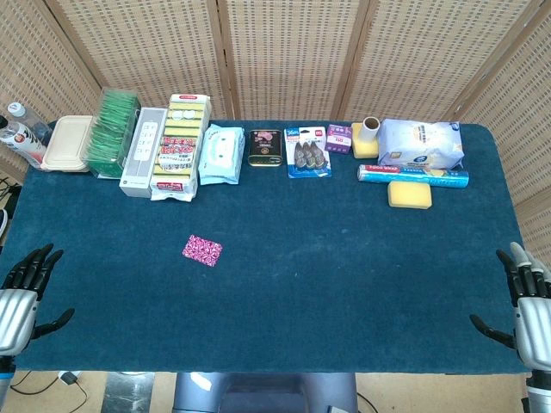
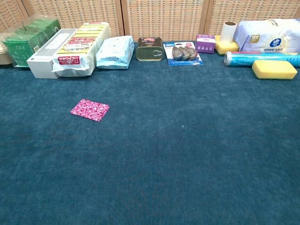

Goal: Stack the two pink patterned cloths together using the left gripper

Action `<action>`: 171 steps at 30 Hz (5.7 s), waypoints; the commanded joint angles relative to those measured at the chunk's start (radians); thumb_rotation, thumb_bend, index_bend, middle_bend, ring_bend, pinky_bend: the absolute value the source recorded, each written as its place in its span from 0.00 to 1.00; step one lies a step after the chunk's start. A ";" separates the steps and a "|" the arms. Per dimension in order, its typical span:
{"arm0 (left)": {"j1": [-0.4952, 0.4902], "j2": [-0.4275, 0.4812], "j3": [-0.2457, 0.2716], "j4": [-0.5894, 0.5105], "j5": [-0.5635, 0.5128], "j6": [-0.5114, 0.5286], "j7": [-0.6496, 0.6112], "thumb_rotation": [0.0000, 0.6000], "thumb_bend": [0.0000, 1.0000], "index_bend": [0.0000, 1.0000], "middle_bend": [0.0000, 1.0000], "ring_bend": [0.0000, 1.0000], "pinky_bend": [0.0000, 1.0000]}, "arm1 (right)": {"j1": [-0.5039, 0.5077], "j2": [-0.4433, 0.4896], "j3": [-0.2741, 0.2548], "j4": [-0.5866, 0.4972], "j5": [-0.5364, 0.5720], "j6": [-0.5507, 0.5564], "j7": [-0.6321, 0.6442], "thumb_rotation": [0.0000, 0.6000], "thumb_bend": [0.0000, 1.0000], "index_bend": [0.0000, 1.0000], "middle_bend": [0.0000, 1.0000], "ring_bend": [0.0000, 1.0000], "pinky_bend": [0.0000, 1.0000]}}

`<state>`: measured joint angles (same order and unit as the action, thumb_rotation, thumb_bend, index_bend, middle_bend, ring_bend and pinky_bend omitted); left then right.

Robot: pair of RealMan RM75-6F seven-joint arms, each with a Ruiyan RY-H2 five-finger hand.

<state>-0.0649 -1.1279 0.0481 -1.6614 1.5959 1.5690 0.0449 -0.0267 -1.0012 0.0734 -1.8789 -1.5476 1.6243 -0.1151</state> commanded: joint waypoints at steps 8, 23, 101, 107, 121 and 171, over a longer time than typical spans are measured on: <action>-0.063 0.037 -0.003 -0.111 -0.063 -0.168 0.113 1.00 0.14 0.00 0.00 0.00 0.02 | -0.008 0.028 0.001 -0.016 0.015 0.000 0.029 1.00 0.00 0.00 0.00 0.00 0.00; -0.344 0.116 -0.069 -0.329 -0.448 -0.630 0.440 1.00 0.08 0.00 0.00 0.00 0.00 | -0.003 0.033 -0.002 -0.030 0.034 -0.026 0.007 1.00 0.00 0.00 0.00 0.00 0.00; -1.198 -0.488 -0.089 -0.275 -1.501 -0.529 0.832 1.00 0.07 0.00 0.00 0.01 0.02 | -0.003 0.078 0.011 -0.039 0.075 -0.041 0.094 1.00 0.00 0.00 0.00 0.00 0.00; -1.216 -0.502 -0.108 -0.305 -1.496 -0.498 0.838 1.00 0.07 0.00 0.00 0.01 0.02 | -0.003 0.080 0.013 -0.039 0.078 -0.042 0.100 1.00 0.00 0.00 0.00 0.00 0.00; -1.149 -0.398 -0.078 -0.343 -1.396 -0.496 0.750 1.00 0.07 0.00 0.00 0.01 0.02 | -0.003 0.080 0.010 -0.043 0.074 -0.043 0.094 1.00 0.00 0.00 0.00 0.00 0.00; -1.013 -0.232 0.080 -0.474 -1.092 -0.581 0.590 1.00 0.08 0.00 0.00 0.01 0.02 | -0.005 0.076 0.012 -0.053 0.080 -0.038 0.078 1.00 0.00 0.00 0.00 0.00 0.00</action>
<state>-1.0906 -1.3732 0.1335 -2.1261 0.4752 0.9860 0.6539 -0.0313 -0.9254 0.0859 -1.9314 -1.4674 1.5859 -0.0366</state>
